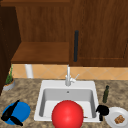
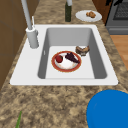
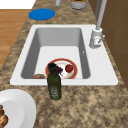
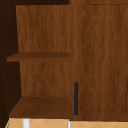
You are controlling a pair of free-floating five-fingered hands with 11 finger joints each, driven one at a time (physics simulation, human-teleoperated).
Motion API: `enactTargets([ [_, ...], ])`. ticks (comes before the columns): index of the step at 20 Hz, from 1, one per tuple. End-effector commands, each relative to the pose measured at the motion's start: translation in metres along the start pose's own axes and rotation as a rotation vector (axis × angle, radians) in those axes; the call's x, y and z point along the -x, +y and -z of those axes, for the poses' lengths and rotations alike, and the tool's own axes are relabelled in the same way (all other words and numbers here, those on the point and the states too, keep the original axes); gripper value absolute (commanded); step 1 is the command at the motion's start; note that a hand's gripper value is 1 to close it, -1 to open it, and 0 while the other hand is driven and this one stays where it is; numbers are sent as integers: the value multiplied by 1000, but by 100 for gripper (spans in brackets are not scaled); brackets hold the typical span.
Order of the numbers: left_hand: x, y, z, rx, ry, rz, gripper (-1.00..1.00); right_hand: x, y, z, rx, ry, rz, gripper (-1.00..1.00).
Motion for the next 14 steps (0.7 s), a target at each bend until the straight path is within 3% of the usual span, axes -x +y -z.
enactTargets([
  [1,0,-3,6,113,66,-32,-100,0,0,0,0,0,0,0],
  [9,0,-7,24,192,99,-16,-100,0,0,0,0,0,0,0],
  [14,1,-15,35,222,108,-5,-100,0,0,0,0,0,0,0],
])
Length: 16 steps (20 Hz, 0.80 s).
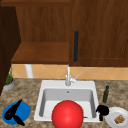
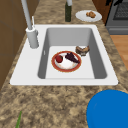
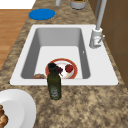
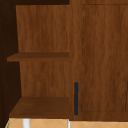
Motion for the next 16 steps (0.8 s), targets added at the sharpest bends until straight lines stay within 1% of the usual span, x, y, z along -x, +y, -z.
enactTargets([
  [1,0,-6,10,93,48,-6,-100,0,0,0,0,0,0,0],
  [4,0,-11,17,105,53,0,-100,0,0,0,0,0,0,0],
  [8,1,-20,28,97,56,6,-100,0,0,0,0,0,0,0],
  [10,1,-27,41,75,34,8,-100,0,0,0,0,0,0,0],
  [11,3,-31,46,74,31,10,-100,0,0,0,0,0,0,0],
  [13,5,-41,54,89,31,1,-100,0,0,0,0,0,0,0],
  [16,5,-52,65,107,45,-10,-100,0,0,0,0,0,0,0],
])
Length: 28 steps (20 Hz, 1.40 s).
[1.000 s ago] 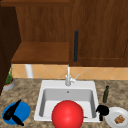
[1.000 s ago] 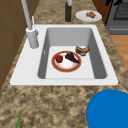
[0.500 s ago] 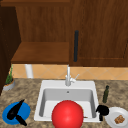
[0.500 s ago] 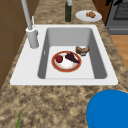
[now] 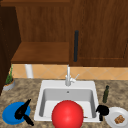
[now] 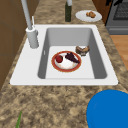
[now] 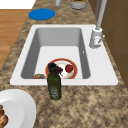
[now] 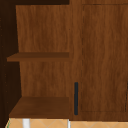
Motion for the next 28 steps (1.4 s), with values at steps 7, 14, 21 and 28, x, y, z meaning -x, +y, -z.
enactTargets([
  [7,-3,-22,25,127,71,-41,-100,0,0,0,0,0,0,0],
  [14,-12,-31,32,200,103,-30,-100,0,0,0,0,0,0,0],
  [21,8,-55,61,185,86,9,-100,0,0,0,0,0,0,0],
  [28,15,-86,83,189,120,-38,-100,0,0,0,0,0,0,0],
])
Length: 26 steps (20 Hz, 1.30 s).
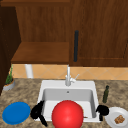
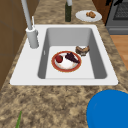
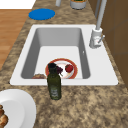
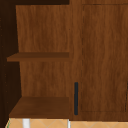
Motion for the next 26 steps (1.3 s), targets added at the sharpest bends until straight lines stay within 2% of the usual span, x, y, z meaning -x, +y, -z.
enactTargets([
  [1,2,-27,11,64,19,-7,-100,0,0,0,0,0,0,0],
  [2,3,-32,16,75,11,10,-100,0,0,0,0,0,0,0],
  [4,4,-51,20,73,14,8,-100,0,0,0,0,0,0,0],
  [7,7,-76,26,87,15,14,-100,0,0,0,0,0,0,0],
  [10,35,-79,23,123,-29,15,-100,0,0,0,0,0,0,0],
  [13,50,-83,22,151,-39,6,-100,0,0,0,0,0,0,0],
  [14,52,-83,22,152,-42,-1,-100,0,0,0,0,0,0,0],
  [15,53,-85,21,155,-29,-14,-100,0,0,0,0,0,0,0],
  [17,54,-84,18,165,-22,-10,-100,0,0,0,0,0,0,0],
  [24,67,-87,13,205,-18,-6,-100,0,0,0,0,0,0,0],
  [25,73,-84,17,205,-8,-2,-100,0,0,0,0,0,0,0],
  [26,83,-85,19,200,24,5,-100,0,0,0,0,0,0,0],
])
